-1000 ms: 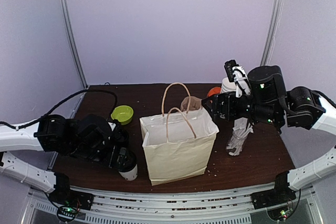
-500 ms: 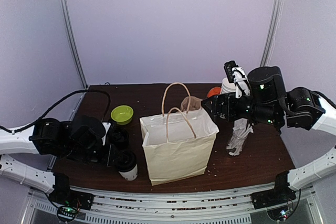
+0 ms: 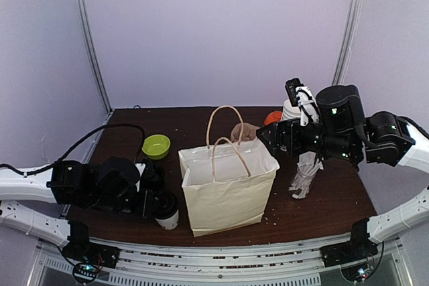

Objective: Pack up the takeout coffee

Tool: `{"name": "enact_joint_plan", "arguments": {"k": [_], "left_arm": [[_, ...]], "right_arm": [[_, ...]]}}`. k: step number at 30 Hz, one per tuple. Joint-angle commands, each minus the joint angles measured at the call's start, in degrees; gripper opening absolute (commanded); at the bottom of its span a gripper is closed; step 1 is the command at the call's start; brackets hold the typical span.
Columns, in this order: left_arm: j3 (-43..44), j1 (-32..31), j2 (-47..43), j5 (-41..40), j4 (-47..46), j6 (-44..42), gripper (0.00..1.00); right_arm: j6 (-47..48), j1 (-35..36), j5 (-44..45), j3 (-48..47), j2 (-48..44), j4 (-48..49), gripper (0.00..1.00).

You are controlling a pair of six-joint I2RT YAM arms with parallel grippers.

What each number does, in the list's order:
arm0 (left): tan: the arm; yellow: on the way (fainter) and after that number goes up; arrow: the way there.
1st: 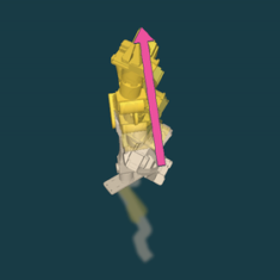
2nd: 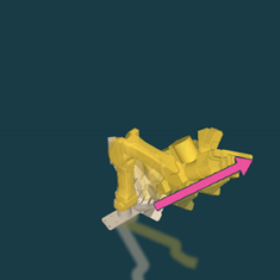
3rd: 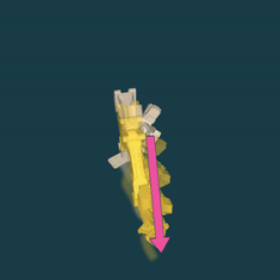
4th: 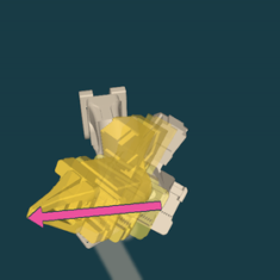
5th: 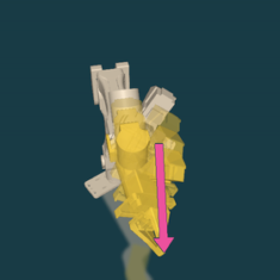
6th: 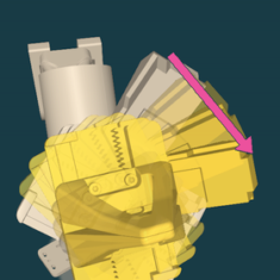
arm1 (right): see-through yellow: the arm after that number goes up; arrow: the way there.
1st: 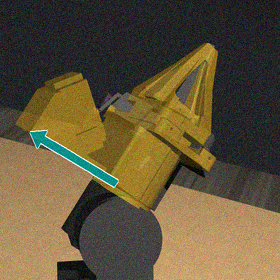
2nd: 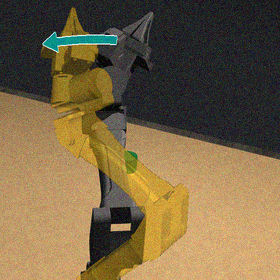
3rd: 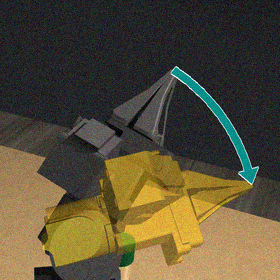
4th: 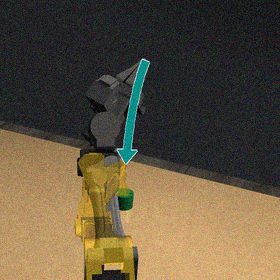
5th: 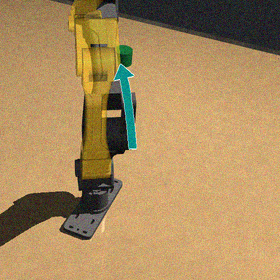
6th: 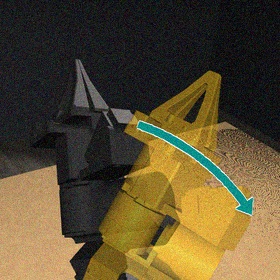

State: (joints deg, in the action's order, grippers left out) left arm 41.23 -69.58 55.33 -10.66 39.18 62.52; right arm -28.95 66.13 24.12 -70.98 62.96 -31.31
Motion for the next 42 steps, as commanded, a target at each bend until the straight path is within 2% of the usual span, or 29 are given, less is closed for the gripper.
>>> {"name": "enact_joint_plan", "arguments": {"k": [1, 3, 8, 10, 12, 17, 21, 26, 31, 35, 38, 42], "left_arm": [[-1.9, -0.2, 0.9, 2.7, 3.9, 0.4, 0.05], [0.8, -0.2, -0.2, 0.6, 4.9, -0.5, 0.17], [10.2, -0.2, -1.1, -3.5, 8.7, -3.6, 0.75], [14.0, -0.2, 0.0, -4.9, 11.1, -4.9, 0.9], [16.8, -0.2, 1.7, -6.2, 14.0, -5.6, 0.98], [18.4, -0.2, 5.8, -8.7, 19.3, -5.8, 0.98], [16.4, -0.2, 5.3, -10.4, 18.3, -3.9, 0.98], [15.2, -0.1, -1.2, -16.2, 15.7, -0.6, 0.98], [16.7, 1.7, -5.4, -19.3, 6.8, -6.1, 0.98], [20.8, 5.9, -2.3, -12.2, -1.3, -14.3, 0.98], [24.9, 8.7, 3.5, -5.2, -2.3, -18.2, 0.98], [30.4, 8.9, 10.0, 1.8, -0.9, -21.7, 0.98]], "right_arm": [[-0.6, -0.2, -0.1, -0.5, -0.7, -1.0, 1.0], [-0.1, -0.1, 0.1, -1.3, -0.6, -1.6, 1.0], [0.6, -0.2, 0.8, -3.0, -0.3, -3.4, 1.0], [0.7, -0.2, 0.8, -3.1, -0.3, -3.7, 1.0], [0.7, -0.1, 0.8, -3.1, -0.2, -3.7, 1.0], [1.3, -0.2, -0.9, -3.7, 0.5, -3.8, 1.0], [3.9, -0.1, -3.5, -6.9, 2.3, -5.5, 1.0], [9.0, 1.4, -5.4, -17.0, 7.1, -10.3, 0.98], [11.2, 3.9, -2.4, -24.7, 12.9, -14.2, 0.97], [9.0, 3.5, 3.8, -23.1, 14.1, -15.3, 0.98], [6.4, 0.9, 1.0, -20.1, 12.1, -15.1, 0.98], [3.9, -1.1, -2.8, -16.2, 9.0, -15.2, 0.98]]}}
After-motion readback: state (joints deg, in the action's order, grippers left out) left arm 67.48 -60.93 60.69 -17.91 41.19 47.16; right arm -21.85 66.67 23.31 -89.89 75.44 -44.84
